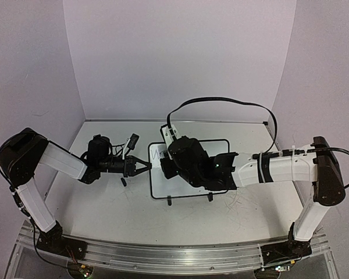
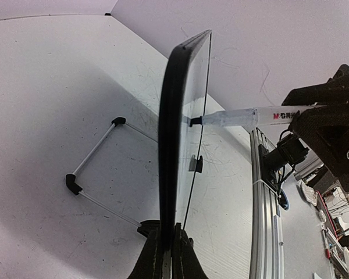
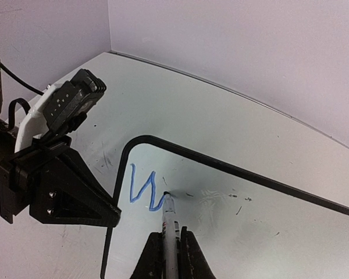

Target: Write a sentence on the whiteboard

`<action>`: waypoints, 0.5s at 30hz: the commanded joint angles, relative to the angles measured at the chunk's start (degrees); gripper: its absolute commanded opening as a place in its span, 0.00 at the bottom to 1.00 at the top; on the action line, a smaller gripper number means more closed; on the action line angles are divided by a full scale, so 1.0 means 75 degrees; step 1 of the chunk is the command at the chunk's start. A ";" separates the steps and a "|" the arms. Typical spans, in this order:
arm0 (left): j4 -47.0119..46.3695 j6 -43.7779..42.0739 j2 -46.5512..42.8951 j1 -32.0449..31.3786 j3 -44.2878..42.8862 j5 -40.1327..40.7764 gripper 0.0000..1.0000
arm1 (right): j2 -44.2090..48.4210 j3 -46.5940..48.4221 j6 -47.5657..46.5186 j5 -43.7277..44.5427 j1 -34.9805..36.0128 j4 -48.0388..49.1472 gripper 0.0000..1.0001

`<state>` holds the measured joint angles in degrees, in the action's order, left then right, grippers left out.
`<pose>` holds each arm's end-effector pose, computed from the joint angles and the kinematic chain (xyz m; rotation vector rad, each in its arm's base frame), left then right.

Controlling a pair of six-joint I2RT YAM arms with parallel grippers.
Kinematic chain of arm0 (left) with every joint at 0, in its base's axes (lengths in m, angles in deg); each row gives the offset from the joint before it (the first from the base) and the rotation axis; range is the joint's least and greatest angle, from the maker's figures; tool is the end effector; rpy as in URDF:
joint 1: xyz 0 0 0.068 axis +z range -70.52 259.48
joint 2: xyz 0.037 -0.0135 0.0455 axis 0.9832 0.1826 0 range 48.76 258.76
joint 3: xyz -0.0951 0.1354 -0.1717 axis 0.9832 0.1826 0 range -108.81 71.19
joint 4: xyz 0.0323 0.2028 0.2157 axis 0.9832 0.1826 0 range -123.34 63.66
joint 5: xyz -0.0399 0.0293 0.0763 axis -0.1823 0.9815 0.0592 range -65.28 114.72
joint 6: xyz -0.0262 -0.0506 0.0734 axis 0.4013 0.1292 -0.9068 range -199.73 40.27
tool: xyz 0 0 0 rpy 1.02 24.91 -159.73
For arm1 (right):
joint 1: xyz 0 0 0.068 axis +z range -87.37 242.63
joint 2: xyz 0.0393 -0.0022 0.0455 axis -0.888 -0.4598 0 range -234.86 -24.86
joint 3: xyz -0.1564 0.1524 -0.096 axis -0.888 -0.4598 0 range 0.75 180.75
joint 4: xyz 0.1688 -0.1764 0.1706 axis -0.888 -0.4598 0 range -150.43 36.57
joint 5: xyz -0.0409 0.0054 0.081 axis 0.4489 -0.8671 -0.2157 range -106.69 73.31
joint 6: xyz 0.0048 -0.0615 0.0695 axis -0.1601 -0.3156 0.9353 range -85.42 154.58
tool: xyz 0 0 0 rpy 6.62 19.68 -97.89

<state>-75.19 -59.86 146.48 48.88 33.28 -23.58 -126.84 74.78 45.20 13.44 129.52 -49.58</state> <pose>0.2853 -0.2412 0.0849 0.8012 1.8502 -1.3717 0.2268 0.4247 0.1973 -0.6103 1.8521 0.3763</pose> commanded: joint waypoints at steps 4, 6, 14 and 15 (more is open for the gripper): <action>0.0060 -0.0061 -0.0312 -0.0139 -0.0122 -0.0429 0.00 | 0.0268 0.0266 -0.0115 0.0554 -0.0193 0.0206 0.00; 0.0063 -0.0061 -0.0310 -0.0140 -0.0118 -0.0434 0.00 | 0.0292 0.0267 -0.0121 0.0566 -0.0201 0.0217 0.00; 0.0064 -0.0072 -0.0314 -0.0141 -0.0124 -0.0432 0.00 | 0.0294 0.0290 -0.0167 0.0541 -0.0220 0.0256 0.00; 0.0063 -0.0072 -0.0310 -0.0144 -0.0125 -0.0432 0.00 | 0.0285 0.0295 -0.0173 0.0501 -0.0228 0.0262 0.00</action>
<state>-74.81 -59.86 146.32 48.82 33.28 -23.56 -126.62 75.01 44.85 14.59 129.24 -48.99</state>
